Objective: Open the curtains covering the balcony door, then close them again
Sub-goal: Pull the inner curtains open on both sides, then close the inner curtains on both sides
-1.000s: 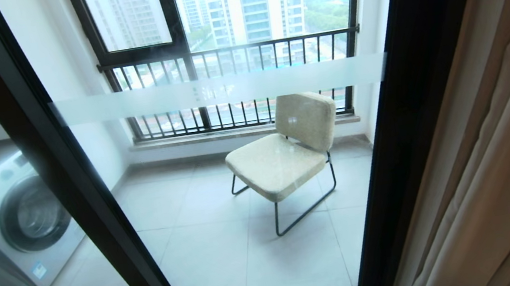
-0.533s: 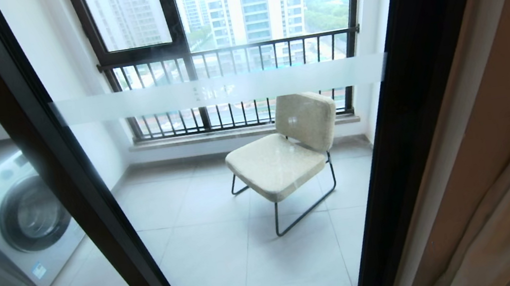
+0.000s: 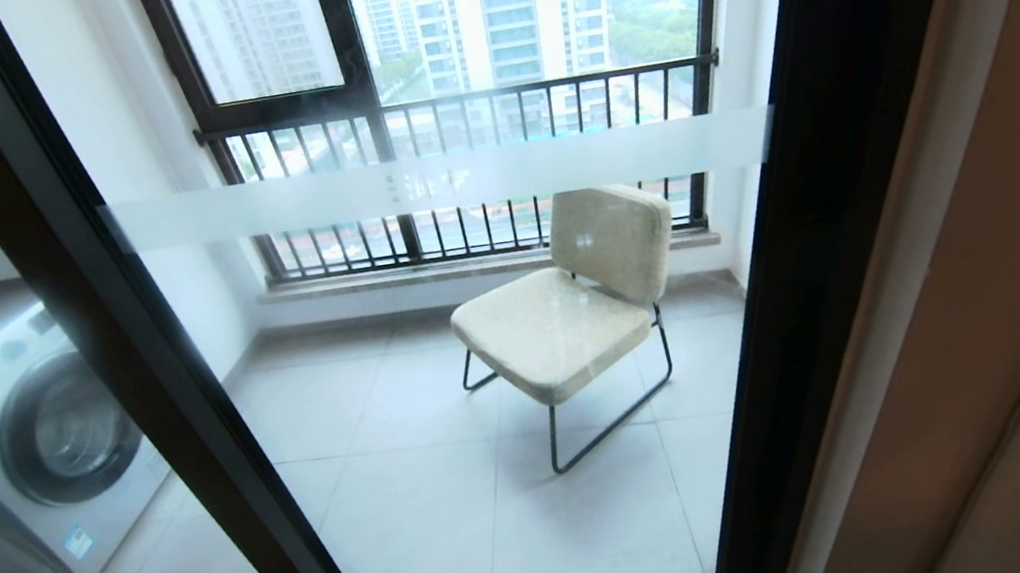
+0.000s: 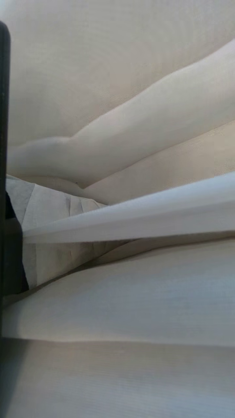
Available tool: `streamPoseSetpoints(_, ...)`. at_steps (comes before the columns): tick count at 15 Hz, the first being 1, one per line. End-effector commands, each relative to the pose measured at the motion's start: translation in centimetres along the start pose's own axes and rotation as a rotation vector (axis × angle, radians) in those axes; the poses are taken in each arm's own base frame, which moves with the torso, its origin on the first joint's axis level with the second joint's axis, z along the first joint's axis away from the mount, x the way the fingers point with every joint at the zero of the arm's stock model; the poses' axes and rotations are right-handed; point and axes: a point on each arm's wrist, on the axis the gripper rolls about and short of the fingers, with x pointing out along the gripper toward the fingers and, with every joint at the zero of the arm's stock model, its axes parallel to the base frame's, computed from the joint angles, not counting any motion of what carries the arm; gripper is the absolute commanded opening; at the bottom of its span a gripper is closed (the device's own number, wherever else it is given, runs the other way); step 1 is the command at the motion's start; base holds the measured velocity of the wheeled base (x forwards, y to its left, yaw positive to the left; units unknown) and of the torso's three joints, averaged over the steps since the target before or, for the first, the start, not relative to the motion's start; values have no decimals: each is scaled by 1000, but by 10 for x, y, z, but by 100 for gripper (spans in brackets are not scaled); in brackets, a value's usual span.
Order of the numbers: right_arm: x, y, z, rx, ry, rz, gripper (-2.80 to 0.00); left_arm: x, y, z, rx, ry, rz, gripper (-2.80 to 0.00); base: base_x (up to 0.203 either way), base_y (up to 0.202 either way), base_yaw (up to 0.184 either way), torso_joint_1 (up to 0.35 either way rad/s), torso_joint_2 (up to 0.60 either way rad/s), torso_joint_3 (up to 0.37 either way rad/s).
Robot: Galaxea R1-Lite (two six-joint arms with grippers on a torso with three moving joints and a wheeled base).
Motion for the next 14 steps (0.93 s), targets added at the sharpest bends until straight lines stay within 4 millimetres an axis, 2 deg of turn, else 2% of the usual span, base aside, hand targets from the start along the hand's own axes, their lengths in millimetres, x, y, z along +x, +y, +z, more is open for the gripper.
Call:
streamPoseSetpoints(1, -12, 2, 10, -4, -17, 36, -280, 0, 0, 0, 0, 0, 1, -280, 0, 0, 0, 0, 0, 0)
streamPoseSetpoints(6, -55, 16, 23, 2, -7, 239, -280, 0, 0, 0, 0, 0, 1, -280, 0, 0, 0, 0, 0, 0)
streamPoseSetpoints(14, -113, 84, 59, 230, -55, 640, -280, 0, 0, 0, 0, 0, 1, -280, 0, 0, 0, 0, 0, 0)
